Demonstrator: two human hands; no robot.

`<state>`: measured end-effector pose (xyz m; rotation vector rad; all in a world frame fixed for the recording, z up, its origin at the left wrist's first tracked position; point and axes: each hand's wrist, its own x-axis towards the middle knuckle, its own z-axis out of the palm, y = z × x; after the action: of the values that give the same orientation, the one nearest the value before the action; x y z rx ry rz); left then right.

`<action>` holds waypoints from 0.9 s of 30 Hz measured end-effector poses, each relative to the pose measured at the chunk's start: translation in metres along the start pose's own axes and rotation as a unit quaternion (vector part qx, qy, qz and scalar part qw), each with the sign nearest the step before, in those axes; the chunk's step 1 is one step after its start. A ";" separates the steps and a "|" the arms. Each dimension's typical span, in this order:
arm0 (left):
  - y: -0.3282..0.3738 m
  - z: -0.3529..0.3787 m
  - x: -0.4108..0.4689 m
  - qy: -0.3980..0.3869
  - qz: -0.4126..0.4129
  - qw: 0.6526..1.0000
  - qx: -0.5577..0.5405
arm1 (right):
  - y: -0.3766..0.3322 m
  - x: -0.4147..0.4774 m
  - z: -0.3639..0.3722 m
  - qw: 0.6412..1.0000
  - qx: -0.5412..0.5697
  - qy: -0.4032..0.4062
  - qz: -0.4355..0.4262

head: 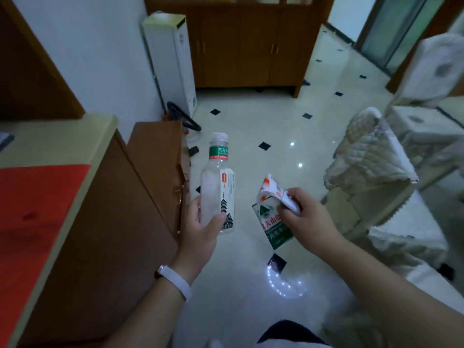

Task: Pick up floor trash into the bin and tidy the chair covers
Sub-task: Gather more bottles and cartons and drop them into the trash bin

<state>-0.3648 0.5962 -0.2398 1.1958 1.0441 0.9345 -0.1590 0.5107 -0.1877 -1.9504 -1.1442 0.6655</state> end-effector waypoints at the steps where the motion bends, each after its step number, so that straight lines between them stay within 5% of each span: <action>1: 0.000 0.004 0.012 -0.015 -0.007 1.000 0.008 | 0.003 0.010 -0.002 1.000 0.004 0.010 0.010; 13: 0.009 0.047 0.175 -0.020 -0.021 0.997 0.078 | 0.026 0.192 0.015 0.997 0.061 0.010 0.046; 27: 0.052 0.174 0.367 -0.077 -0.009 0.990 0.115 | 0.048 0.407 -0.069 0.990 0.120 0.030 0.070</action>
<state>-0.1002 0.9083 -0.2250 1.4233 1.0558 0.7099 0.1036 0.8325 -0.2106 -1.8425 -0.8547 0.7753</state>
